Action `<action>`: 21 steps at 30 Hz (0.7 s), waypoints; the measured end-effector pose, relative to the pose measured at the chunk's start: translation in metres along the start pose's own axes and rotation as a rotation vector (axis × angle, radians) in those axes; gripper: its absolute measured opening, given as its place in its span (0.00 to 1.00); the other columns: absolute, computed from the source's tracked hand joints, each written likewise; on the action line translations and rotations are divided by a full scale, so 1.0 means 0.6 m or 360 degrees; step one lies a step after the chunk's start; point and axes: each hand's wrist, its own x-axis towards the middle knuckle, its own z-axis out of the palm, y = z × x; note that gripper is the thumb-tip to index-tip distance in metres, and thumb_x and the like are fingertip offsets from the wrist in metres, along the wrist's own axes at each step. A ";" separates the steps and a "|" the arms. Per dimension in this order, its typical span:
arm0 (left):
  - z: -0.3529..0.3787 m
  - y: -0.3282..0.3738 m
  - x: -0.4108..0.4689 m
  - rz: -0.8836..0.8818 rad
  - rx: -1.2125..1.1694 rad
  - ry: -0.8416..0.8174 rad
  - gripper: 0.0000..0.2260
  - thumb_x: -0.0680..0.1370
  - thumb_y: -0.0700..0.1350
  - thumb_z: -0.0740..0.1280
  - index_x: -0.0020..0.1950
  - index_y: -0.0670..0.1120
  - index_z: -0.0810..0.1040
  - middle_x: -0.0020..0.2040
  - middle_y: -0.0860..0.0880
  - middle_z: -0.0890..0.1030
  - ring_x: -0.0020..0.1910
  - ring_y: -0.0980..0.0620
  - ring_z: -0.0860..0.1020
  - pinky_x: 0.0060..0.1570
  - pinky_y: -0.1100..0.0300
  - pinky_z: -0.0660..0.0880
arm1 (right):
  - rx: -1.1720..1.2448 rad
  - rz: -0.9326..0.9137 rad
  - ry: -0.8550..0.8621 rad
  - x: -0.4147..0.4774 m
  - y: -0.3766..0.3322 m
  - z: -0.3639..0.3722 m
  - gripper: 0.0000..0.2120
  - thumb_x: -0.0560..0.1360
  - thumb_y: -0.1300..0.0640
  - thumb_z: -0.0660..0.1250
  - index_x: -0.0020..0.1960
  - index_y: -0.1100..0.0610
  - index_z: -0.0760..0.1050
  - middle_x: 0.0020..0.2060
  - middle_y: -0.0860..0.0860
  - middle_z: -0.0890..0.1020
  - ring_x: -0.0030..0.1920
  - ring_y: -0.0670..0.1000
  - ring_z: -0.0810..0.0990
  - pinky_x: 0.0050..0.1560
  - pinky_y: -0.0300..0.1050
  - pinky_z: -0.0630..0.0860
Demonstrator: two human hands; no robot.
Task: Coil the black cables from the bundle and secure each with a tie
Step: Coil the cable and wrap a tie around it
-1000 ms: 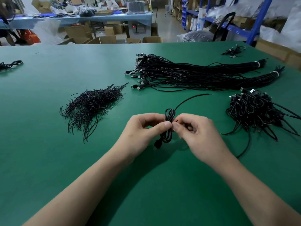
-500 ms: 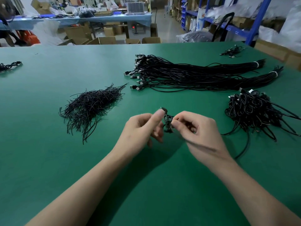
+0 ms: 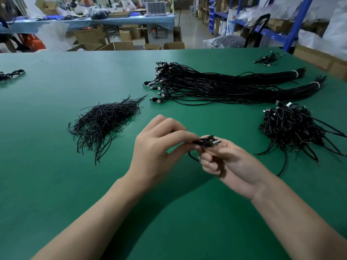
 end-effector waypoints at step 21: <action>0.000 -0.007 -0.005 -0.0213 -0.0114 -0.0134 0.05 0.76 0.45 0.75 0.52 0.49 0.87 0.41 0.53 0.77 0.40 0.53 0.73 0.42 0.65 0.68 | -0.0244 -0.0002 0.0214 0.004 -0.001 -0.004 0.06 0.77 0.64 0.66 0.43 0.60 0.79 0.30 0.52 0.71 0.27 0.45 0.66 0.26 0.34 0.63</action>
